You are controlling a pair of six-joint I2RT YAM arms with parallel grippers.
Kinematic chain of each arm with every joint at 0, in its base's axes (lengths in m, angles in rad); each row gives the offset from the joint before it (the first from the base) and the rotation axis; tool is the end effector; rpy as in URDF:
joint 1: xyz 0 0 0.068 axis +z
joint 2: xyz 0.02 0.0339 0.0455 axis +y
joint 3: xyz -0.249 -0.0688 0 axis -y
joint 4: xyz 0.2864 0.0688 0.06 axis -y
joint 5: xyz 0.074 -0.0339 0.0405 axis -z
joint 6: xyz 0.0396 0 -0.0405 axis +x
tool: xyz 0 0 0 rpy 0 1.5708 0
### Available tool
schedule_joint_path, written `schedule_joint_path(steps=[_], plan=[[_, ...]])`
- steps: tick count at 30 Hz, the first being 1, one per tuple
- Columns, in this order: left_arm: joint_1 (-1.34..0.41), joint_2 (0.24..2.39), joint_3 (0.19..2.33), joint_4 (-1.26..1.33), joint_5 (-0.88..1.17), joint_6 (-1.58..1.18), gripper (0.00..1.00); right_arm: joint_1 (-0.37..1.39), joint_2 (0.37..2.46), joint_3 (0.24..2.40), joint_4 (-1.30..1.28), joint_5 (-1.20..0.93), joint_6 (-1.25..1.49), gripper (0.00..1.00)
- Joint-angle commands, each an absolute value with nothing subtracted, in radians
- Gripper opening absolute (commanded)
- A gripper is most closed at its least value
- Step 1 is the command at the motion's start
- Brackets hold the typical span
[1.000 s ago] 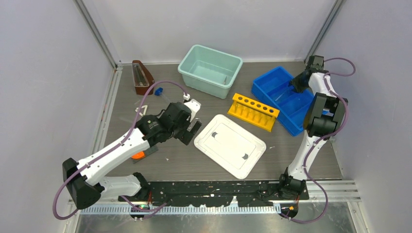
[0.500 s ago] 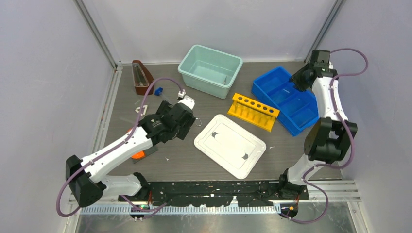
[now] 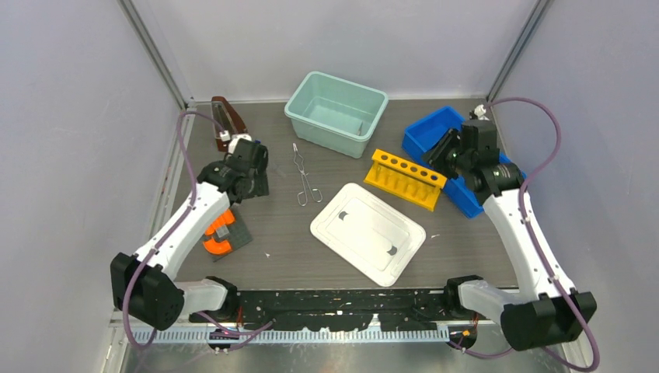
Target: Organize the chemistry lab equipment
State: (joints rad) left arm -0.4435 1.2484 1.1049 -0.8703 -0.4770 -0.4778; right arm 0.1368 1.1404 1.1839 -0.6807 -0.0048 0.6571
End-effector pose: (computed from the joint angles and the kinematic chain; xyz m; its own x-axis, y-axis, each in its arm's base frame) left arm 0.2705 -0.1084 0.2754 -0.7553 -0.0934 -0.6486 -0.2087 0.9725 0.1030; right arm 0.2882 0.0399 0.3446 -0.5523 0.5405 -0.6346 0.2490 0.8335 0.4932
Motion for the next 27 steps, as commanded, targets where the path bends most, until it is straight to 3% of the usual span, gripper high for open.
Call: schedule_joint_path(steps=[1, 8, 10, 13, 18, 27], plan=[[-0.346, 1.262, 1.136, -0.853, -0.460, -0.636, 0.75, 0.148, 1.021, 1.113, -0.612, -0.066, 0.677, 0.36], [-0.184, 1.355, 1.244, -0.802, -0.505, -0.644, 0.66, 0.149, 0.927, 1.062, -0.611, -0.119, 0.675, 0.35], [-0.145, 1.391, 1.284, -0.746, -0.469, -0.529, 0.74, 0.149, 0.913, 1.061, -0.618, -0.137, 0.670, 0.35], [-0.096, 1.465, 1.346, -0.742, -0.486, -0.462, 0.75, 0.149, 0.888, 1.059, -0.629, -0.154, 0.659, 0.35], [0.029, 1.585, 1.402, -0.682, -0.266, -0.414, 0.72, 0.149, 0.858, 1.052, -0.626, -0.170, 0.646, 0.36], [0.158, 1.786, 1.484, -0.532, -0.079, -0.327, 0.67, 0.148, 0.856, 1.085, -0.648, -0.189, 0.631, 0.36]])
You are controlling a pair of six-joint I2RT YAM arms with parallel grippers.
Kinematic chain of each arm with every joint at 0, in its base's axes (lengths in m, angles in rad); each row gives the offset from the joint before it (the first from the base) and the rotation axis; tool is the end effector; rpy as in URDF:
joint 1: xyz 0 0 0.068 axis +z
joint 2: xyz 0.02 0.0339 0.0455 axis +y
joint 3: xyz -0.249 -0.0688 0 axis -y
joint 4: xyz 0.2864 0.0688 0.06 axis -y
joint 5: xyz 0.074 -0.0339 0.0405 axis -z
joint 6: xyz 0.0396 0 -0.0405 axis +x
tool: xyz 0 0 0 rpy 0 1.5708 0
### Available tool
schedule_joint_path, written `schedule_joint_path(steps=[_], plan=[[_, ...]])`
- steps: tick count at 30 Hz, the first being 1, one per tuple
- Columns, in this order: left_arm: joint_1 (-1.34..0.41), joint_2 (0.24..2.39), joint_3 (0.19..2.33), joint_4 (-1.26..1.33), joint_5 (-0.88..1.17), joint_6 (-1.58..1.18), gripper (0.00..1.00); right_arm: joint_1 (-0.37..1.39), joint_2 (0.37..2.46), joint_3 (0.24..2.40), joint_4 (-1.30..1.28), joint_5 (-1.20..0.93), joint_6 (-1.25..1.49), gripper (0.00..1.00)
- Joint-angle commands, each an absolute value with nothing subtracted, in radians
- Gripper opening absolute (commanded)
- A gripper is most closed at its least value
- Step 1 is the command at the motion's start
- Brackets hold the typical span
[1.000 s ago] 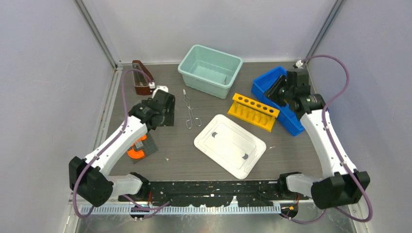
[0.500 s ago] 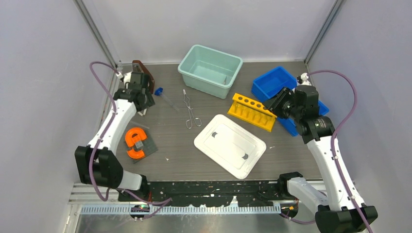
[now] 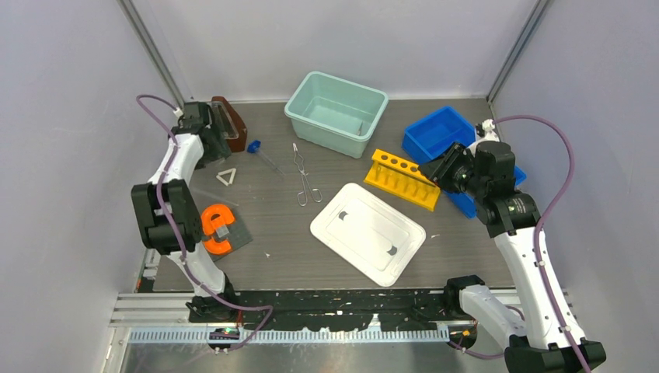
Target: Organize the chemistry lab equipment
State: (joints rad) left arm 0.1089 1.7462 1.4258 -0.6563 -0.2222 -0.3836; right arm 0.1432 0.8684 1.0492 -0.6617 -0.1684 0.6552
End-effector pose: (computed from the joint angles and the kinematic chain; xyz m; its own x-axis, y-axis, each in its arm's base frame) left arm 0.4138 0.0540 0.2321 -0.6783 -0.4414 -0.5874 -0.5203 0.8530 -0.0402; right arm 0.2270 0.0394 0.3618 -0.5384 0.5293 -0.6557 0.0508 0.7971 0.6017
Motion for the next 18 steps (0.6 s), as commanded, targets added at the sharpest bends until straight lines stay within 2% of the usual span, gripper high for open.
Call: schedule_joint_path(steps=[1, 18], plan=[[0.170, 1.804, 1.488, -0.511, -0.048, -0.320, 0.67, 0.149, 0.856, 1.086, -0.649, -0.188, 0.631, 0.36], [0.219, 2.071, 1.573, -0.373, 0.080, -0.261, 0.57, 0.149, 0.871, 1.093, -0.675, -0.168, 0.625, 0.36]])
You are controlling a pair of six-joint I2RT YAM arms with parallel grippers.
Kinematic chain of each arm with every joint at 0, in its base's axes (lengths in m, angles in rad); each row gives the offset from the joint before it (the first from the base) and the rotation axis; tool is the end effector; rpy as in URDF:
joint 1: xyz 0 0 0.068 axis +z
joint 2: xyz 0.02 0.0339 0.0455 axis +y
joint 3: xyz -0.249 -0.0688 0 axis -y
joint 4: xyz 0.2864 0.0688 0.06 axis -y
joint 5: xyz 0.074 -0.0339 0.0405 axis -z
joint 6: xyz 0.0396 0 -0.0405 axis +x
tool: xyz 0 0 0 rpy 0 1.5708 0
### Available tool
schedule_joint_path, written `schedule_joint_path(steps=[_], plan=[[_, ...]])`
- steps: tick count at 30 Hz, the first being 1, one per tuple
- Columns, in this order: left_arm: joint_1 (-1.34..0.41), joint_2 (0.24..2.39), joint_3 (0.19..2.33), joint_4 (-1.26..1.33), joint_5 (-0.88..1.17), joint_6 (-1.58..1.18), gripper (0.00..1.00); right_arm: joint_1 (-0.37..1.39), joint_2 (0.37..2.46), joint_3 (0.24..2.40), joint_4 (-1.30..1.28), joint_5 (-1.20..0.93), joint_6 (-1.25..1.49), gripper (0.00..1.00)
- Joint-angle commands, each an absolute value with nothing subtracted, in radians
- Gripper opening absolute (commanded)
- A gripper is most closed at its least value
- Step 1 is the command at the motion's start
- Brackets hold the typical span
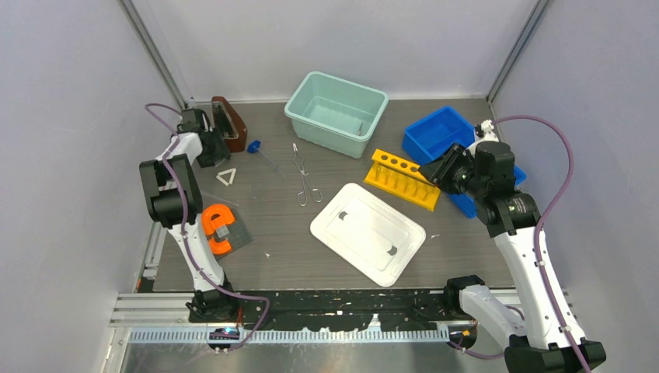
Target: Organize the chemistry lab equipment
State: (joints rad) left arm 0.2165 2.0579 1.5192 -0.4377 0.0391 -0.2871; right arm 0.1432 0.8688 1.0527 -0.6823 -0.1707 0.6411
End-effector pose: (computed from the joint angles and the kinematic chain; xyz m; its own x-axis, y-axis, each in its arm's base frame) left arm 0.4660 0.1009 0.1440 -0.7213 -0.4484 -0.5279 -0.4145 0.8901 -0.1896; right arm 0.2258 0.0394 0.3610 -0.5516 0.5159 -0.6554 0.0519 0.8054 0.5904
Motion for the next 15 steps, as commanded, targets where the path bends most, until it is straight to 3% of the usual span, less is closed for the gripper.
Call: schedule_joint_path(steps=[1, 15], plan=[[0.219, 2.074, 1.576, -0.369, 0.082, -0.256, 0.57, 0.148, 0.874, 1.095, -0.674, -0.170, 0.627, 0.36], [0.219, 2.122, 1.612, -0.400, 0.083, -0.202, 0.53, 0.149, 0.910, 1.096, -0.659, -0.177, 0.623, 0.35]])
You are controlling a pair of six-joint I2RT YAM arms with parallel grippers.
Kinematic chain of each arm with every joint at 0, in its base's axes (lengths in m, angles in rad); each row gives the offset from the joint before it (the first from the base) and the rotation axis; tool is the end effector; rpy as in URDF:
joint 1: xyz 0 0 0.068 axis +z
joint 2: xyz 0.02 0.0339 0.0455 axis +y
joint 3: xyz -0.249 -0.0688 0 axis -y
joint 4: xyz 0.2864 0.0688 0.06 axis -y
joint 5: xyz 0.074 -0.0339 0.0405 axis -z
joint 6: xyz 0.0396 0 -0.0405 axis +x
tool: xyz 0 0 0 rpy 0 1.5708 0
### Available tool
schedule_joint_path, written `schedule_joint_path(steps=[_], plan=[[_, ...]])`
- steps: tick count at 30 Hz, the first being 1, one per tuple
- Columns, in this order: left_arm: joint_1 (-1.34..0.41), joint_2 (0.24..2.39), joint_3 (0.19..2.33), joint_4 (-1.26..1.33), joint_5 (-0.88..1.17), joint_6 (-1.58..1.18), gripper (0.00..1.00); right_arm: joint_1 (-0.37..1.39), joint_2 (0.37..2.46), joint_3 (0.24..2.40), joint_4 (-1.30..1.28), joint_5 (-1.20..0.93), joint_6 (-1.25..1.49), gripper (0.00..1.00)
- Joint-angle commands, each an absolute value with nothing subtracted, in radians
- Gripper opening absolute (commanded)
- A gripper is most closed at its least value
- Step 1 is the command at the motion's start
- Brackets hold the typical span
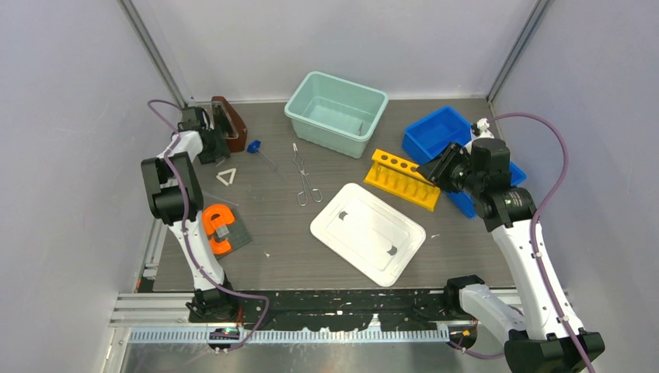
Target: Organize the chemistry lab equipment
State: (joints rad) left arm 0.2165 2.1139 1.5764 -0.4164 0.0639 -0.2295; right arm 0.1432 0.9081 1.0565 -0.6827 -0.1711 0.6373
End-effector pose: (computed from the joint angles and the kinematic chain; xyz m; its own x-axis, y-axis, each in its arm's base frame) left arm 0.4802 0.1030 0.1390 -0.7352 -0.3942 -0.5515 -0.3548 0.9170 -0.1823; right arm 0.2351 0.0407 0.3539 -0.5751 0.5095 -0.6401 0.0703 0.8103 0.5818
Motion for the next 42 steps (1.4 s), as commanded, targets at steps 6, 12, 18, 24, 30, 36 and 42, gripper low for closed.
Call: schedule_joint_path(steps=[6, 12, 18, 24, 30, 36, 42], plan=[[0.219, 2.117, 1.600, -0.418, 0.083, -0.182, 0.50, 0.149, 0.901, 1.080, -0.654, -0.177, 0.625, 0.35], [0.219, 2.104, 1.568, -0.442, 0.077, -0.161, 0.45, 0.149, 0.893, 1.085, -0.664, -0.180, 0.620, 0.36], [0.219, 2.102, 1.560, -0.471, 0.052, -0.147, 0.37, 0.150, 0.877, 1.088, -0.675, -0.178, 0.615, 0.36], [0.219, 2.108, 1.563, -0.494, 0.028, -0.143, 0.31, 0.150, 0.871, 1.083, -0.673, -0.178, 0.619, 0.35], [0.219, 2.116, 1.570, -0.514, 0.008, -0.144, 0.25, 0.149, 0.867, 1.083, -0.674, -0.176, 0.620, 0.35], [0.219, 2.129, 1.586, -0.529, -0.023, -0.144, 0.17, 0.149, 0.866, 1.082, -0.672, -0.178, 0.623, 0.36], [0.219, 2.149, 1.613, -0.547, -0.026, -0.146, 0.13, 0.149, 0.861, 1.081, -0.672, -0.178, 0.627, 0.36]])
